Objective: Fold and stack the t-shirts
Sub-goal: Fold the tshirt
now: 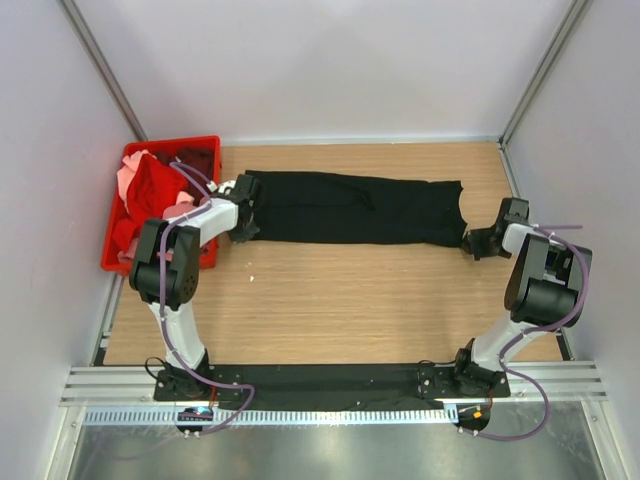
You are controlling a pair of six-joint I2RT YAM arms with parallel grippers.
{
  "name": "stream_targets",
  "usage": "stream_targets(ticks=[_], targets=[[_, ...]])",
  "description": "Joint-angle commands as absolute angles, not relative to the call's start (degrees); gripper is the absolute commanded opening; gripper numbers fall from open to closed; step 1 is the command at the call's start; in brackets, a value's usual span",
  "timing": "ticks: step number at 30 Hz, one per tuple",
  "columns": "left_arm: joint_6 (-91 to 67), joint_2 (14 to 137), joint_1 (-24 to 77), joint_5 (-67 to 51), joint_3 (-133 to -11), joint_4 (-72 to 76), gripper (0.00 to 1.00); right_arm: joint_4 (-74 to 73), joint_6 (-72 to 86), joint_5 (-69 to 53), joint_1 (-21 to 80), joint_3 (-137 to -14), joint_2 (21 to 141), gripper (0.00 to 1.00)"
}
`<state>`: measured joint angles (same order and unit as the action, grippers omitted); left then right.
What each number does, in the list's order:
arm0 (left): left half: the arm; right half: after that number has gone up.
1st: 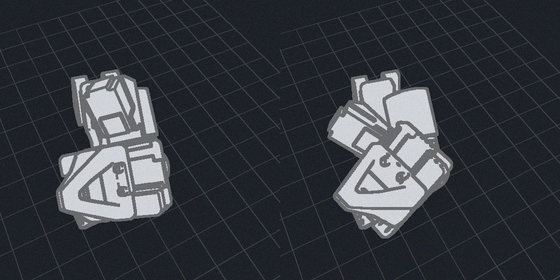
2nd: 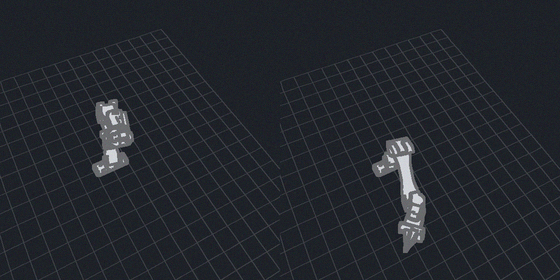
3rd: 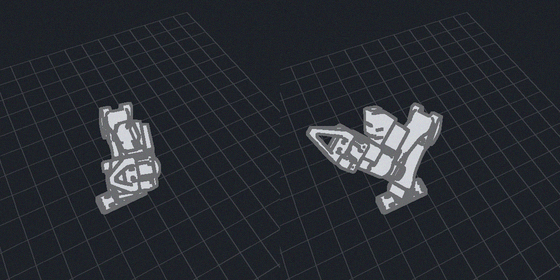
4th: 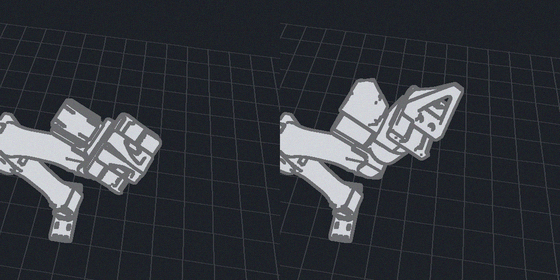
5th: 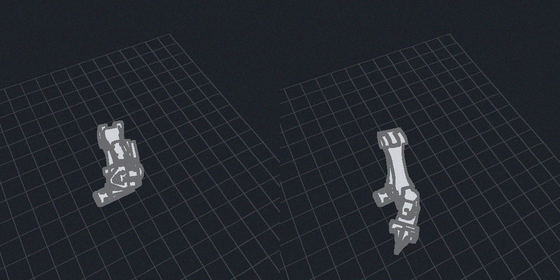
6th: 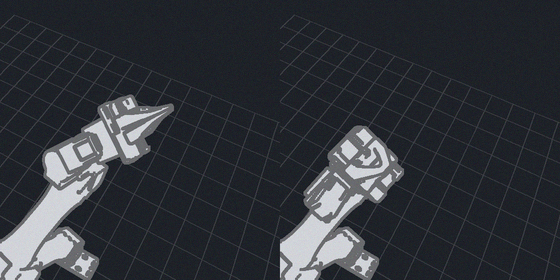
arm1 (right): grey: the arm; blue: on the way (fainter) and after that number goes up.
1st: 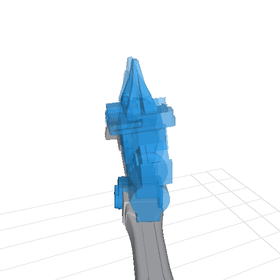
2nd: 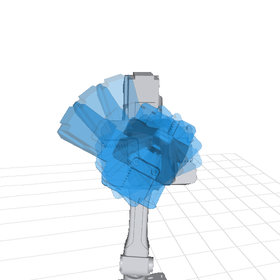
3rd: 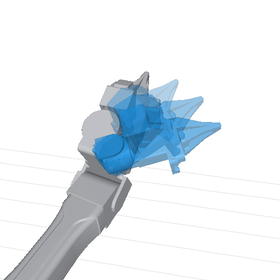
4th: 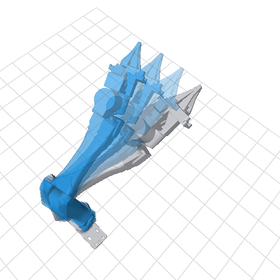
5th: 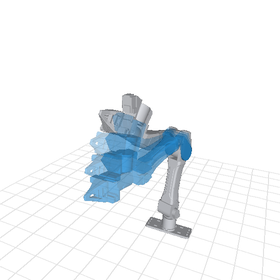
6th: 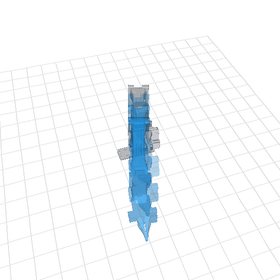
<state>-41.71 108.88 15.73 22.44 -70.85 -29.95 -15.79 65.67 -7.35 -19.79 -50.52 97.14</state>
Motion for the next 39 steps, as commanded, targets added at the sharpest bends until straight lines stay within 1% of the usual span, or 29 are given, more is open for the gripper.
stream_targets(ticks=[1,6,11,16,17,19,20,22,23,24,25,26,27,28,32,34,35,38,39], targets=[[-41.4,109.25,15.64,24.17,-72.07,-31.2,0.0,-19.76,61.36,-3.09,-20.13,-52.55,98.17,0.01],[-41.22,109.07,15.82,26.71,-72.95,-33.39,0.0,-23.89,52.67,1.91,-20.92,-55.54,97.73,0.01],[-41.13,107.85,16.0,26.89,-72.25,-33.84,0.01,-26.19,46.41,6.49,-21.62,-57.22,97.12,0.01],[-41.4,106.44,17.57,25.66,-72.95,-36.72,0.01,-27.33,43.34,6.85,-22.5,-58.01,97.47,0.01],[-41.48,105.83,18.97,27.14,-73.12,-37.52,0.08,-28.03,42.98,7.46,-22.67,-58.53,97.73,0.01],[-41.57,103.54,20.64,28.21,-73.39,-38.93,0.16,-29.79,42.28,8.7,-23.46,-58.8,98.26,0.01],[-41.4,102.58,21.09,28.3,-73.48,-39.2,0.23,-29.97,41.75,9.14,-24.68,-58.71,98.26,0.01],[-40.7,100.29,21.97,27.6,-74.0,-39.37,0.28,-29.62,41.4,9.93,-26.01,-58.8,98.17,0.01],[-40.43,99.85,22.15,26.12,-74.26,-39.37,0.32,-29.53,41.05,9.76,-26.62,-59.76,98.35,0.04],[-39.65,99.15,22.06,24.02,-74.7,-39.03,0.34,-29.97,40.78,9.58,-27.41,-60.72,98.7,0.07],[-39.12,99.05,22.23,22.25,-75.06,-38.76,0.35,-30.49,40.52,8.54,-27.42,-61.78,98.96,0.16],[-38.76,99.05,22.24,20.67,-75.41,-38.32,0.36,-31.28,39.47,7.66,-27.42,-64.4,99.23,0.19],[-38.06,99.05,22.32,16.48,-75.32,-37.54,0.37,-33.29,39.03,6.95,-27.33,-65.64,99.23,0.23],[-36.49,99.4,22.32,14.35,-75.15,-35.09,0.38,-34.62,38.85,6.07,-27.25,-66.96,99.05,0.29],[-34.81,102.47,22.32,7.92,-78.03,-33.57,0.39,-39.54,35.6,5.19,-26.19,-73.55,96.6,0.4],[-34.54,104.14,22.24,5.29,-79.45,-33.49,0.39,-38.68,33.24,3.09,-25.84,-74.09,95.8,0.42],[-34.54,105.46,22.24,4.75,-80.15,-33.57,0.39,-37.37,31.92,-3.36,-25.84,-74.09,95.54,0.43],[-33.84,107.48,21.97,4.57,-82.0,-33.22,0.39,-33.67,25.68,-15.25,-24.36,-76.1,97.72,0.43],[-33.84,108.1,21.62,4.31,-82.52,-33.05,0.4,-33.92,24.79,-16.77,-23.56,-77.07,100.34,0.43]])
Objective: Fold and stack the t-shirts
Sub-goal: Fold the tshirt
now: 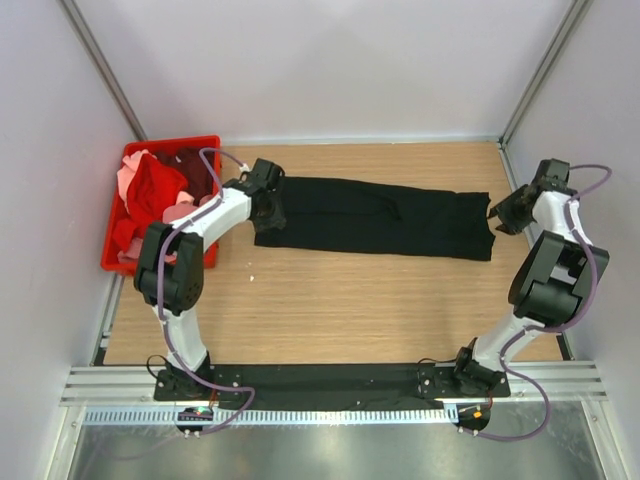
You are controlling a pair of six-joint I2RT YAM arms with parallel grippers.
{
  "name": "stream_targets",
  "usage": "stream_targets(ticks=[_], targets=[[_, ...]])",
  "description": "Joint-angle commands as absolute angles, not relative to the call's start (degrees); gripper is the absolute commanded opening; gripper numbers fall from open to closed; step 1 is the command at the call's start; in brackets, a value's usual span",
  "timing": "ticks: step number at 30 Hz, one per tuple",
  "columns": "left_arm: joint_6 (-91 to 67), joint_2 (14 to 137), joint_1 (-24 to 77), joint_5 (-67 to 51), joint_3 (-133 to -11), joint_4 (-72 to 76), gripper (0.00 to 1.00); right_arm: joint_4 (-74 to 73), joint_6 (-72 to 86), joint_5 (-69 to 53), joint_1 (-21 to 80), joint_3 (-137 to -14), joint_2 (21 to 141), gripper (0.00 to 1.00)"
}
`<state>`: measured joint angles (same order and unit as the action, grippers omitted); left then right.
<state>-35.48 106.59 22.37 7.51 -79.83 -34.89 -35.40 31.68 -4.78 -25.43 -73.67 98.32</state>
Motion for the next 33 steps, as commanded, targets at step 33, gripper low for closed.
stream_targets(ticks=[33], targets=[[-37.18,114.27,17.67,18.29,-81.39,-39.37,0.43,-19.69,21.36,3.17,-16.44,-68.38,107.49,0.24]])
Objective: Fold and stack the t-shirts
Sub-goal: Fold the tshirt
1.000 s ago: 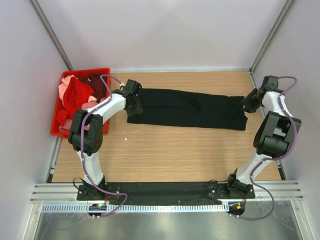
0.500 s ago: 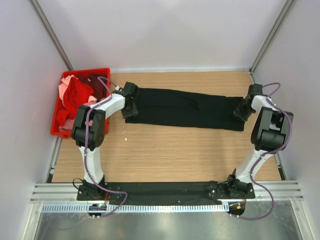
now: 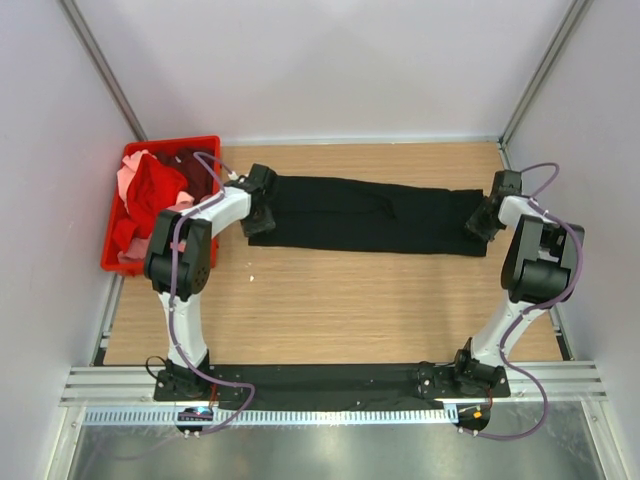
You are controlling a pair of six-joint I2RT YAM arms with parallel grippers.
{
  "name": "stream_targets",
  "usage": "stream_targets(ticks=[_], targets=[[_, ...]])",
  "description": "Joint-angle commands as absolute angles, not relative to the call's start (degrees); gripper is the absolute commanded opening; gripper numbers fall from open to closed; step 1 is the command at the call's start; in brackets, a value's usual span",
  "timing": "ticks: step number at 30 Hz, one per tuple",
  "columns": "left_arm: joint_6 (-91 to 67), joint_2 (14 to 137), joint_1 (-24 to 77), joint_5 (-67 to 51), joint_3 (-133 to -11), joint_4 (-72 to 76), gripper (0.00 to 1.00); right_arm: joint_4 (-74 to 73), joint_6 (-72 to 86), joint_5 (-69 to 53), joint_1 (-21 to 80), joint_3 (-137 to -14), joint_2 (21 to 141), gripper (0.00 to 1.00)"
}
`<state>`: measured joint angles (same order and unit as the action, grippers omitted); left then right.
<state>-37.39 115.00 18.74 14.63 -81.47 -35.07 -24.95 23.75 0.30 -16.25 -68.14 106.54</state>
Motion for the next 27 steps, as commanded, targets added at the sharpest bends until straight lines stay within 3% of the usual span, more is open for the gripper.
stream_targets(ticks=[1,7,11,16,27], targets=[[-37.44,113.47,17.84,17.76,-80.95,-39.29,0.43,-19.95,21.44,1.68,-16.44,-68.73,107.23,0.24],[-35.78,106.45,18.46,14.68,-79.8,-39.28,0.5,-28.81,23.28,1.92,-12.75,-77.05,104.51,0.27],[-33.06,103.81,18.89,11.52,-81.56,-39.9,0.52,-39.61,35.05,7.45,-12.48,-79.8,102.4,0.38],[-30.94,103.27,19.95,8.44,-79.37,-37.53,0.5,-37.54,45.42,3.35,-11.08,-75.25,97.74,0.41],[-34.1,107.31,19.95,9.66,-76.03,-37.35,0.47,-34.28,48.6,7.9,-6.15,-68.91,99.84,0.41]])
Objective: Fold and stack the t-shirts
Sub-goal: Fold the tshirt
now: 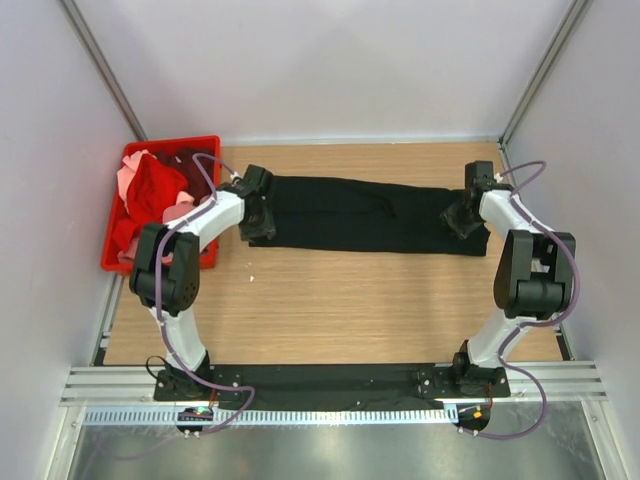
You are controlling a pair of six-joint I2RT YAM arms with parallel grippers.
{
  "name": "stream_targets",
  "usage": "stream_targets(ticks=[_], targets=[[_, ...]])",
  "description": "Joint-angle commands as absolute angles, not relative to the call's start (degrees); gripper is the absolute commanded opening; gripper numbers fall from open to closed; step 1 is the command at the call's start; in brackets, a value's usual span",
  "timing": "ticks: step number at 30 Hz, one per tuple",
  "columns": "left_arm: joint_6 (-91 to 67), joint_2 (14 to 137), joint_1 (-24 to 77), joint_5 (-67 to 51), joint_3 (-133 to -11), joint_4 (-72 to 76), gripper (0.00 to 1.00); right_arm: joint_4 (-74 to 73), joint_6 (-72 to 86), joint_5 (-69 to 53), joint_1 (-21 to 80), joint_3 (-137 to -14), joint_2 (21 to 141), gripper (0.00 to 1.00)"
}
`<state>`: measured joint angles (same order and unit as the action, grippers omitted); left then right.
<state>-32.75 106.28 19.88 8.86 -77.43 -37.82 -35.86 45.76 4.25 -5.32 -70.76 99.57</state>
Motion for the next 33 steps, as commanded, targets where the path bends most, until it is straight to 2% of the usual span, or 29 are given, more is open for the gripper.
stream_targets(ticks=[1,10,14,17,23,30,33], targets=[[-34.71,106.71,19.95,10.02,-75.76,-37.53,0.47,-33.67,48.34,9.48,-6.24,-68.56,100.54,0.41],[-33.75,98.62,19.86,14.15,-77.69,-40.6,0.5,-29.54,40.01,13.53,-11.15,-68.03,108.54,0.41],[-32.0,98.7,19.95,8.38,-79.54,-37.11,0.5,-27.42,35.96,13.1,-12.48,-71.78,112.23,0.41],[-30.68,102.56,20.04,6.59,-83.92,-36.83,0.5,-26.46,31.31,11.0,-12.66,-76.8,115.74,0.41],[-27.08,113.37,20.04,7.82,-94.11,-39.55,0.49,-26.63,27.95,-2.28,-12.66,-88.41,124.78,0.42],[-23.2,121.63,20.04,9.75,-98.96,-39.46,0.48,-26.72,25.32,-9.49,-12.22,-100.8,133.4,0.43],[-22.94,123.57,20.13,9.06,-97.92,-38.15,0.47,-28.03,23.73,-10.72,-11.43,-104.41,133.34,0.45]])
